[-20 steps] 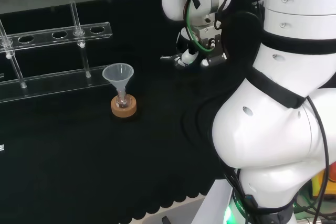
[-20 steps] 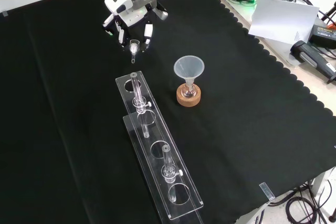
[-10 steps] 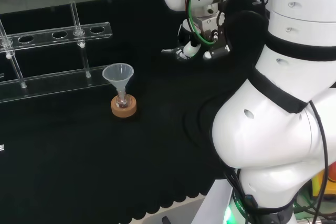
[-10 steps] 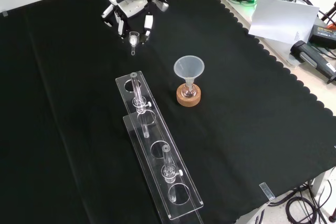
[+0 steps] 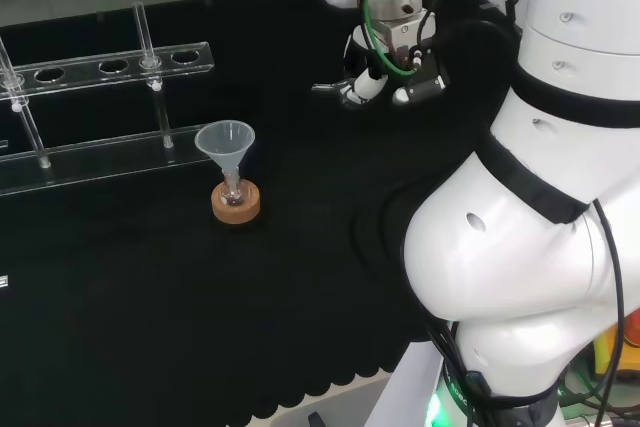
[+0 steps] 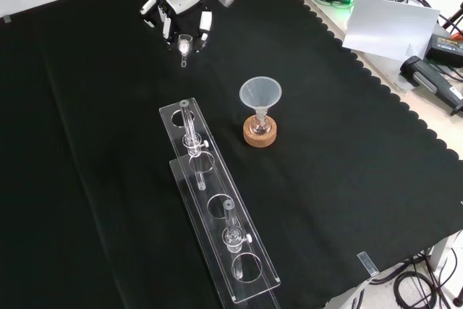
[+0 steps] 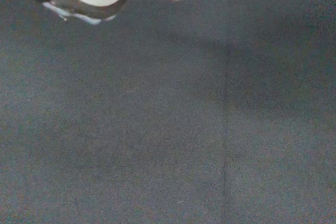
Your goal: Pick up the weighing funnel.
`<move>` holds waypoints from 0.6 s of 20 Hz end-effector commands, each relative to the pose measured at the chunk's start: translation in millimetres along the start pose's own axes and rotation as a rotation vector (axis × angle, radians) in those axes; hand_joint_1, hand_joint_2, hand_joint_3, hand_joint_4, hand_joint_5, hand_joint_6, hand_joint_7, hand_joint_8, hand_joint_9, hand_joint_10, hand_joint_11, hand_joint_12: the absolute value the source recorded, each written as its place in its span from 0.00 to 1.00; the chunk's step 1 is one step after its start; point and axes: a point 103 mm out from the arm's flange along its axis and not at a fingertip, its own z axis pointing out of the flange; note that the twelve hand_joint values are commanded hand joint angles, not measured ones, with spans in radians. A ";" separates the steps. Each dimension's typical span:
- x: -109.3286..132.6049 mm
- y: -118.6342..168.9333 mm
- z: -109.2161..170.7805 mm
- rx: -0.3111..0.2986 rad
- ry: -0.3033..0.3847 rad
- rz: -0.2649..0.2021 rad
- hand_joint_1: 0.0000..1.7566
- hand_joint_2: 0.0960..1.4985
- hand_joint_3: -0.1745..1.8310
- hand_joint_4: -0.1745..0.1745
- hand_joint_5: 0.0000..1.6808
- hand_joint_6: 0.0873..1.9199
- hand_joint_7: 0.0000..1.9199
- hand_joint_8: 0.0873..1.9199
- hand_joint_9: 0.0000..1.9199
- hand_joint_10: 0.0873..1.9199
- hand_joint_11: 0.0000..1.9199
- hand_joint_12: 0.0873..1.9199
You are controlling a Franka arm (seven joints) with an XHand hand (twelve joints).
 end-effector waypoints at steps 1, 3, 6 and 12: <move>-2.8 -4.7 -0.9 0.003 -0.007 0.000 0.63 0.45 0.35 1.00 0.76 0.29 0.81 0.16 0.73 0.15 0.15 0.76; -1.3 -5.1 -1.1 0.004 -0.012 0.002 0.63 0.45 0.35 1.00 0.76 0.29 0.81 0.16 0.73 0.15 0.15 0.76; 0.5 -5.2 -1.5 -0.001 -0.006 0.004 0.63 0.44 0.35 1.00 0.75 0.29 0.81 0.16 0.73 0.15 0.15 0.76; 1.1 -8.9 -1.9 -0.006 -0.004 0.004 0.63 0.44 0.36 1.00 0.75 0.29 0.81 0.16 0.73 0.15 0.15 0.76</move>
